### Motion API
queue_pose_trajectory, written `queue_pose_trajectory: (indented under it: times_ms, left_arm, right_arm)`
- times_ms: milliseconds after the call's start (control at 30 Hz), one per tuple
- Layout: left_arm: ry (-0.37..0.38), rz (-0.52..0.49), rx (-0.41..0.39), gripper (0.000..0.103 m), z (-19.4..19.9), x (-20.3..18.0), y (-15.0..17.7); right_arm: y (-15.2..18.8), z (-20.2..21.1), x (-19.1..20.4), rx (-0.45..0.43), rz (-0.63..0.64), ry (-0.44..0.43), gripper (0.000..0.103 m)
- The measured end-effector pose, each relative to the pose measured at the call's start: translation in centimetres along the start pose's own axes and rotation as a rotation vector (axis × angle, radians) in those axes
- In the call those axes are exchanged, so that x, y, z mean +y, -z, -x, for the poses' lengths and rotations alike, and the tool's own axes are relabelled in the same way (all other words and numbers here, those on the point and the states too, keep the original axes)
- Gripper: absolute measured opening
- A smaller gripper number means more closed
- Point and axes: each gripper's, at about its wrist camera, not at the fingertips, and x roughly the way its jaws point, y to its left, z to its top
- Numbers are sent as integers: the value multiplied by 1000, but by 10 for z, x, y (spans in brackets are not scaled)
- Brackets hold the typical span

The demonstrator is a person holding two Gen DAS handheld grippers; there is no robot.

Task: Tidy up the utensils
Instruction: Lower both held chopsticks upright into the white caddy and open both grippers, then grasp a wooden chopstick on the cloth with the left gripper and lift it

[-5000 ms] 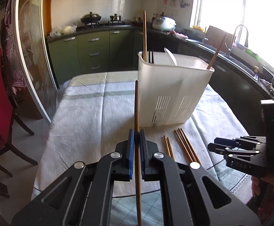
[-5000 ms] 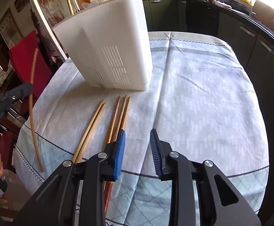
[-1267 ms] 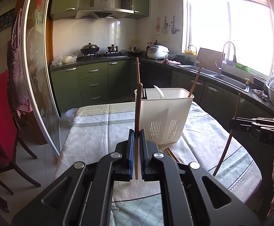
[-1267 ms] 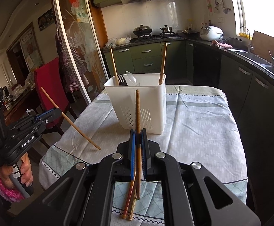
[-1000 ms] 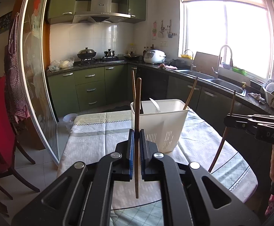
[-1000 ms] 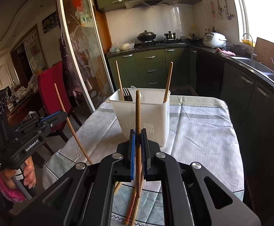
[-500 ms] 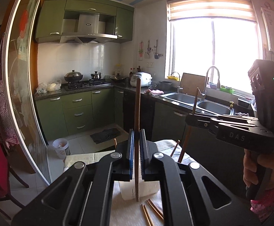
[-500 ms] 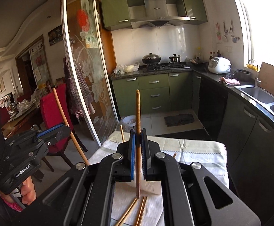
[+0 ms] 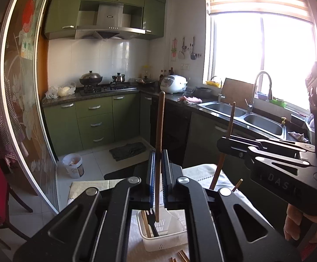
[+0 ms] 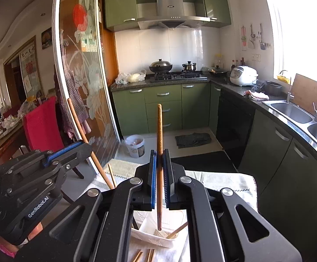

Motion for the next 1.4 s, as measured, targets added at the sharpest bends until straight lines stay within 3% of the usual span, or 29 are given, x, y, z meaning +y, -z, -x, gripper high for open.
queue_pose_trajectory:
  times_ms: [167,333,500,633,700,800,867,967,1200,1400]
  left_arm:
    - [4,-1,96,5,-22,3,24]
    - [6,-17,126,5,-22,7,36]
    - [10,-22,143,5,-12,5,40]
    - [31,-17,193,5,3,2,52]
    - [42,-19,253,5,7,-1,66]
    - [89,12,418,5,-1,-3,100]
    - [120,34,538,5,-12,-4,128]
    - [143,67,652,5,-27,-6,164]
    - [140,115,772,5,-55,-13,212]
    - [118,124,808,5,-65,-16,224]
  right_arm:
    - [20,-23,2,51,22,8,7]
    - [30,-28,2,73,21,6,7]
    - [31,-14,6,55,24,1,7]
    - [38,25,10,-1,19,-30,7]
    - [49,49,10,-30,33,-31,12]
    - [74,77,7,-30,36,-49,15]
    - [96,90,0,-8,27,-50,19]
    - [130,98,-14,43,-13,-53,19]
    - [194,92,-56,157,-152,-59,19]
    - [220,89,-68,193,-204,-71,22]
